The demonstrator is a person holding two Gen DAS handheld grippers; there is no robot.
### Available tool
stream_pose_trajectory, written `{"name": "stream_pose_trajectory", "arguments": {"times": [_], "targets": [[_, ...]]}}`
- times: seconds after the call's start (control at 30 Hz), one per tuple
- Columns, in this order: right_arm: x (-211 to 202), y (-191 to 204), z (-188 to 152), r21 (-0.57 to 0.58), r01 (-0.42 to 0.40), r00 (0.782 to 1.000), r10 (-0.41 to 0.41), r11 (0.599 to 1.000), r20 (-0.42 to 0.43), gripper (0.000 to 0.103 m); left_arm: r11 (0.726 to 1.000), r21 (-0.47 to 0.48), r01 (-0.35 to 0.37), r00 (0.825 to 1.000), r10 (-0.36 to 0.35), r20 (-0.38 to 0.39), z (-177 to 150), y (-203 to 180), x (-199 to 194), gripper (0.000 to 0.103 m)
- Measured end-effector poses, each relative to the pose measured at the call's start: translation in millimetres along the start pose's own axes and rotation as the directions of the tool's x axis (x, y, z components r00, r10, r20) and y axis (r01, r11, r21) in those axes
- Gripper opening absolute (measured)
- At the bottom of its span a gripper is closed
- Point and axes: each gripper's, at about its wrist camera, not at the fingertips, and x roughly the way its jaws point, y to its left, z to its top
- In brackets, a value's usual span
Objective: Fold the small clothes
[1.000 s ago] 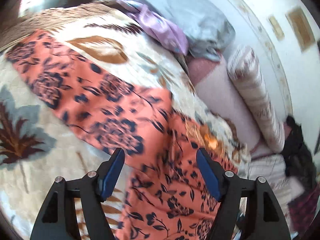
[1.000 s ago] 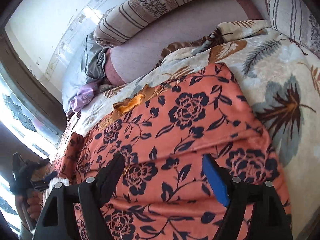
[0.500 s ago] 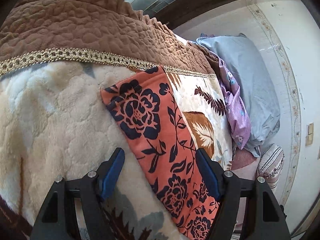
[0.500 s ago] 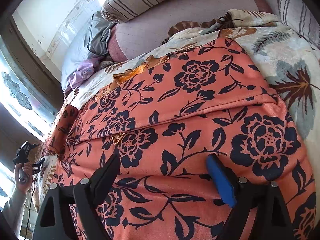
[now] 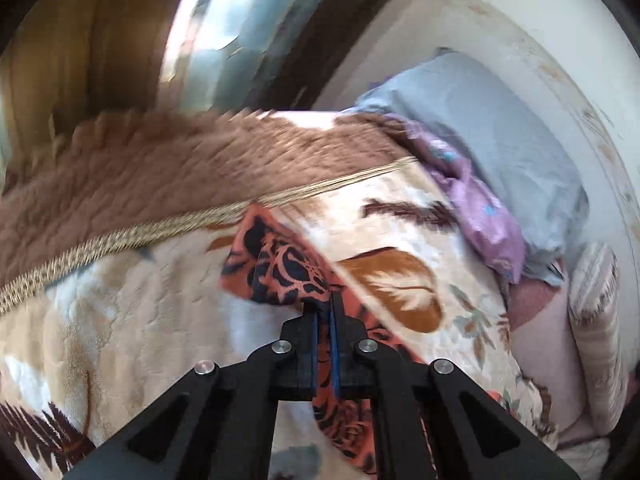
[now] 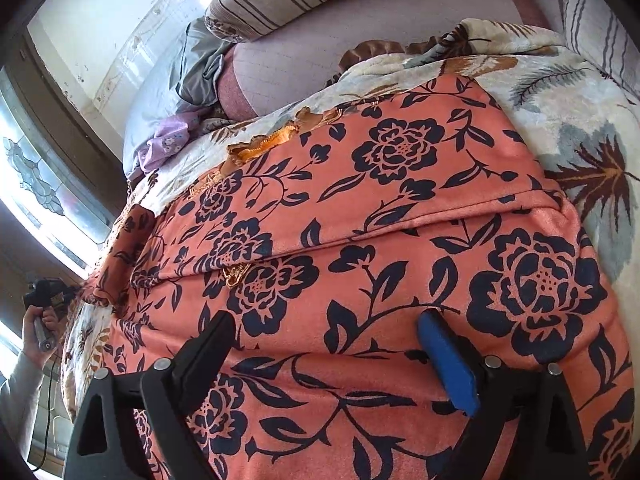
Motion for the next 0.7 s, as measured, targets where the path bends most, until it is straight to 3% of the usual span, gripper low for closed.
{"name": "stream_pose_trajectory", "arguments": {"times": [0.07, 0.13, 0.27, 0.37, 0.43, 0.5, 0.57, 0.6, 0.63, 0.67, 0.7], "targets": [[-0.3, -1.1, -0.3, 0.007, -0.009, 1.0, 0.009, 1.0, 0.004, 0.094, 0.986, 0.141, 0.09, 0.994, -0.097, 0.045, -8.0, -59.8, -29.8, 0.004], [-1.5, -3.1, -0.8, 0.018, -0.023, 1.0, 0.023, 1.0, 0.011, 0.094, 0.947, 0.264, 0.185, 0.978, -0.205, 0.049, -24.2, -121.6, -54.0, 0.004], [-4.2, -8.5, -0.7, 0.048, -0.057, 0.998, 0.056, 0.997, 0.024, 0.094, 0.815, 0.453, 0.361, 0.92, -0.389, -0.033, -79.6, -234.4, -87.0, 0.004], [-6.1, -10.7, -0.4, 0.061, -0.075, 0.997, 0.073, 0.995, 0.033, 0.094, 0.706, 0.543, 0.455, 0.879, -0.456, -0.143, -139.5, -298.4, -94.8, 0.005], [-7.1, -12.9, -0.2, 0.074, -0.091, 0.995, 0.088, 0.993, 0.038, 0.094, 0.65, 0.584, 0.487, 0.865, -0.45, -0.22, -182.8, -327.9, -87.9, 0.005], [-8.1, -14.6, 0.4, 0.086, -0.104, 0.994, 0.101, 0.991, 0.04, 0.094, 0.631, 0.589, 0.506, 0.862, -0.402, -0.309, -224.4, -343.0, -67.2, 0.006], [-9.1, -15.5, 1.0, 0.095, -0.114, 0.993, 0.111, 0.989, 0.042, 0.094, 0.623, 0.602, 0.499, 0.866, -0.322, -0.383, -264.2, -348.1, -37.3, 0.009], [-9.1, -15.8, 1.5, 0.102, -0.116, 0.993, 0.113, 0.988, 0.039, 0.094, 0.622, 0.616, 0.483, 0.868, -0.248, -0.43, -282.8, -347.8, -17.9, 0.016], [-9.3, -16.3, 2.7, 0.111, -0.119, 0.993, 0.115, 0.987, 0.036, 0.094, 0.625, 0.628, 0.463, 0.864, -0.16, -0.478, -300.4, -343.2, 0.2, 0.034], [-10.3, -17.3, 4.3, 0.127, -0.124, 0.992, 0.121, 0.984, 0.031, 0.094, 0.633, 0.631, 0.448, 0.85, -0.082, -0.52, -312.9, -336.2, 17.3, 0.043], [-12.2, -19.9, 5.9, 0.15, -0.134, 0.991, 0.131, 0.98, 0.027, 0.094, 0.651, 0.621, 0.437, 0.834, -0.035, -0.55, -318.7, -326.5, 27.7, 0.043]]}}
